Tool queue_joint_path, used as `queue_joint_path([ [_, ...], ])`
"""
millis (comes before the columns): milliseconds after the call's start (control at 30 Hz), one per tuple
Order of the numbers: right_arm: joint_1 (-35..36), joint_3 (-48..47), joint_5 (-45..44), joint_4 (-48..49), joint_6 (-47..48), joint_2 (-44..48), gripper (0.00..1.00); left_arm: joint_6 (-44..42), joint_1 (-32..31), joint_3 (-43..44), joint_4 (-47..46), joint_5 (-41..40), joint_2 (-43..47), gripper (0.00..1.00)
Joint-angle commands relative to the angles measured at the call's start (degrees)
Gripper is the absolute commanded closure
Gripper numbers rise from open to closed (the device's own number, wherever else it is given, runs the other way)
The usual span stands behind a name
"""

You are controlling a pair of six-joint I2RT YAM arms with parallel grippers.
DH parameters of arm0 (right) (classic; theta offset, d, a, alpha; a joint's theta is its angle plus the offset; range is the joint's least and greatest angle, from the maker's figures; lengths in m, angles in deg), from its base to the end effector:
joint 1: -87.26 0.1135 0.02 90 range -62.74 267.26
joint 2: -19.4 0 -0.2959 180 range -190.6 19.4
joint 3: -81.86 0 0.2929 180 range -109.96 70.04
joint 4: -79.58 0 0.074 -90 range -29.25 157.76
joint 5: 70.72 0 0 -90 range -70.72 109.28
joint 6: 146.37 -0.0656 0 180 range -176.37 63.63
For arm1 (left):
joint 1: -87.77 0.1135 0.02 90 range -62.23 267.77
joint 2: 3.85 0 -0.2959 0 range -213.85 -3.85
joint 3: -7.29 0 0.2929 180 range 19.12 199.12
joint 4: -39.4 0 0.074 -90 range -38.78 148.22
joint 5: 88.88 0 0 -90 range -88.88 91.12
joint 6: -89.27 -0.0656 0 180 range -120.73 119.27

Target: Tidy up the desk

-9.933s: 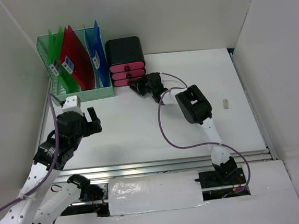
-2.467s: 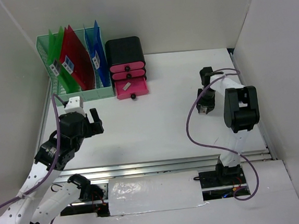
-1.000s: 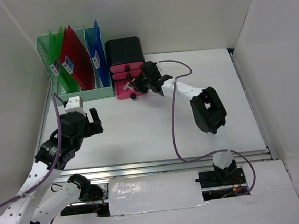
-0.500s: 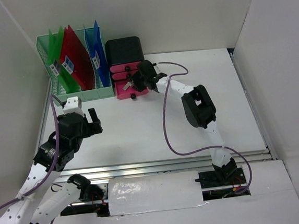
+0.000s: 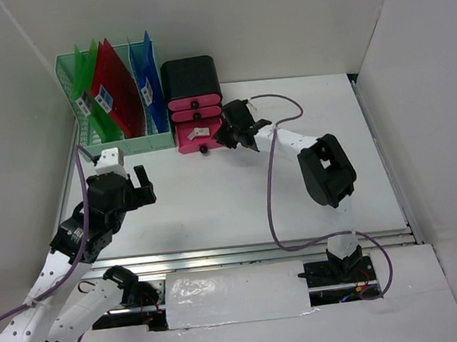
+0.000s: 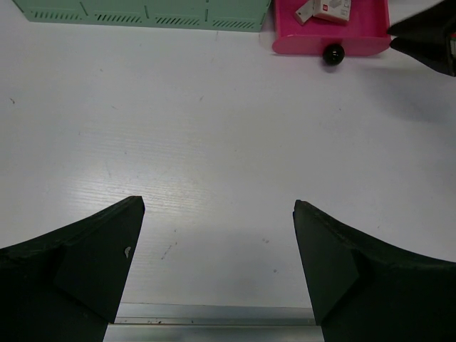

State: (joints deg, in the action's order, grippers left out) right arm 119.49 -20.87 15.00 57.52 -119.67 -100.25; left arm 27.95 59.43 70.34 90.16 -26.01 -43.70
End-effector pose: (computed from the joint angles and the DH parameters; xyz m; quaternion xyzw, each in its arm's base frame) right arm 0.4721 0.2918 0.1977 0.2570 0.8646 0.2960 0.3142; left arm 0.1721 -0.0588 0.3572 -0.1240 0.8310 -0.0642 0.5385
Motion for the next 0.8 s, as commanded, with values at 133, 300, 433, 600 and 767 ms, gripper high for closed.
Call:
queue_joint_path([
  [133,-0.6,6.1,-1.2,0.7,8.3,3.8,0.98,-0.2,-0.2,0.0,-1.4,-0.6,0.7,0.00],
  [300,-0.3,4.2,1.1,1.5,7.4,1.3,1.00,0.1,-0.3,-0.1,-1.2,-1.5,0.7,0.00],
  [433,-0.5,0.0,3.5,1.0,6.2,-4.7,1.00,-0.1,-0.2,-0.1,-1.3,-1.0,0.2,0.00],
  [600,-0.4,-2.3,4.0,3.6,4.7,-7.3,1.00,0.0,-0.2,-0.1,-1.2,-1.2,0.4,0.00],
  [767,-0.5,-5.0,4.8,6.2,3.5,-9.5,1.00,-0.2,-0.2,-0.1,-1.4,-0.9,0.1,0.00],
])
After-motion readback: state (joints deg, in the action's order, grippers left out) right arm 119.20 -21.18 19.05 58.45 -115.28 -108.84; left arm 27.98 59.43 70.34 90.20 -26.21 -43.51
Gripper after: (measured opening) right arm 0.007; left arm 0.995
